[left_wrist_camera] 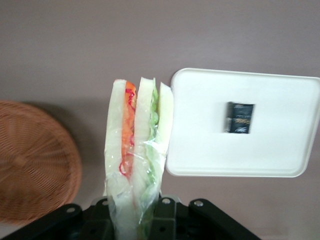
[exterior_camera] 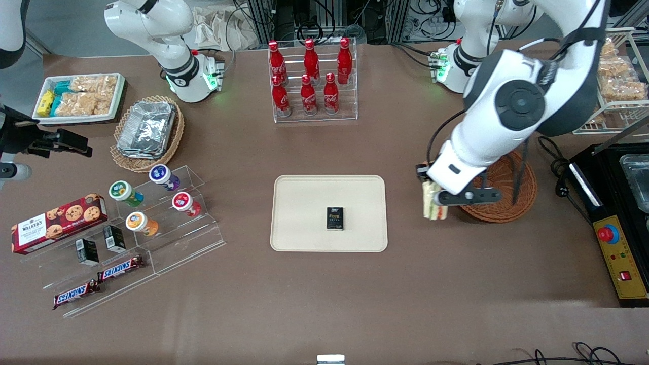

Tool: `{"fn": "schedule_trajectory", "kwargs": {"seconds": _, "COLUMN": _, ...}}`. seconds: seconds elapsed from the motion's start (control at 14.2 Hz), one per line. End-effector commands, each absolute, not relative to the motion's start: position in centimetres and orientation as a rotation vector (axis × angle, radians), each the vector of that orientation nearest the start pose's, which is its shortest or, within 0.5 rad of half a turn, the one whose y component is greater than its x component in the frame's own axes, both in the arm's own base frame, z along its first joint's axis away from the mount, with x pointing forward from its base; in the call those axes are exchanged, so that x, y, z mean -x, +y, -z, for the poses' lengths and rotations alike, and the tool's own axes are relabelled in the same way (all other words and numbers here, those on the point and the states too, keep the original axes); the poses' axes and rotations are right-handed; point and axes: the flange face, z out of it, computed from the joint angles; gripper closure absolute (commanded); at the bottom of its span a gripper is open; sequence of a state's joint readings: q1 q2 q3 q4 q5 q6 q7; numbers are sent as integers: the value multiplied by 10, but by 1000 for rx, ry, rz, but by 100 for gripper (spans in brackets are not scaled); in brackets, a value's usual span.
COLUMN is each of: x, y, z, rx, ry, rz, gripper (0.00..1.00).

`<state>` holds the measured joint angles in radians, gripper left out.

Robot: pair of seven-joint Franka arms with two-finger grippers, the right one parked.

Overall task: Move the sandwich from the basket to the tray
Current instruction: 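Carry the sandwich over the white tray beside the black tissue pack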

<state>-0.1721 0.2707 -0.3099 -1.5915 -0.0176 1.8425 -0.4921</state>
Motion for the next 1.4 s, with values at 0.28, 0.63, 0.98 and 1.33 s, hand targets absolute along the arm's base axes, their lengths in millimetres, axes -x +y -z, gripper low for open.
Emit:
{"fn": "schedule_trajectory", "kwargs": {"seconds": 0.28, "x": -596, "y": -362, "z": -347, "rx": 3329, "ry": -15, "rz": -62, "gripper": 100}}
{"fn": "schedule_trajectory", "kwargs": {"seconds": 0.63, "x": -577, "y": -393, "z": -269, "rx": 3295, "ry": 85, "rz": -147, "gripper": 100}}
{"fn": "schedule_trajectory", "kwargs": {"seconds": 0.98, "x": -563, "y": -386, "z": -248, "rx": 3259, "ry": 57, "rz": -222, "gripper": 100}}
{"fn": "schedule_trajectory", "kwargs": {"seconds": 1.33, "x": -560, "y": -378, "z": -236, "rx": 3236, "ry": 41, "rz": -253, "gripper": 68}}
